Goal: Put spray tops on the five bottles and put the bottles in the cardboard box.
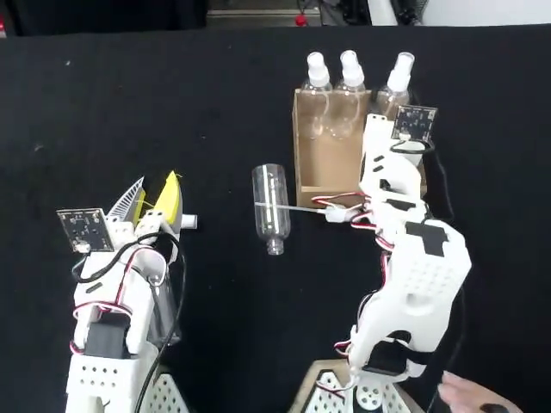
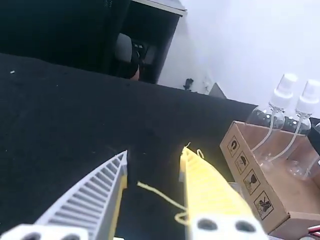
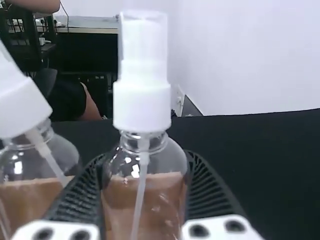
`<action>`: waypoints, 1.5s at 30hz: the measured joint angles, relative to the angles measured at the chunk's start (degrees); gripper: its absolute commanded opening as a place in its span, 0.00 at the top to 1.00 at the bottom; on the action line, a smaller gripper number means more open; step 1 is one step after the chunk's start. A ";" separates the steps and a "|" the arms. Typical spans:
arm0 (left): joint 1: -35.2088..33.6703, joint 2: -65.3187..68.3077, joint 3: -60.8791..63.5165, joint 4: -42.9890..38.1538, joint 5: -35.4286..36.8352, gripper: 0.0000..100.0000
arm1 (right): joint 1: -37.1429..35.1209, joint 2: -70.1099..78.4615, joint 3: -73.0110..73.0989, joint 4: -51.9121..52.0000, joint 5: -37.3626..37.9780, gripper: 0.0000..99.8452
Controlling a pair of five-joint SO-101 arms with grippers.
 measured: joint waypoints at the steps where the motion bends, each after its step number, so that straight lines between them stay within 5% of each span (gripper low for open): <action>1: 0.00 0.00 0.00 0.00 -0.09 0.83 | 0.00 0.00 0.00 0.44 0.00 0.98; 7: 0.00 0.00 0.00 0.00 -0.09 0.83 | -0.70 0.00 -4.04 6.68 0.00 0.98; 45: 0.00 0.00 0.00 0.00 -0.44 0.83 | -0.79 6.07 -11.34 6.68 0.00 0.99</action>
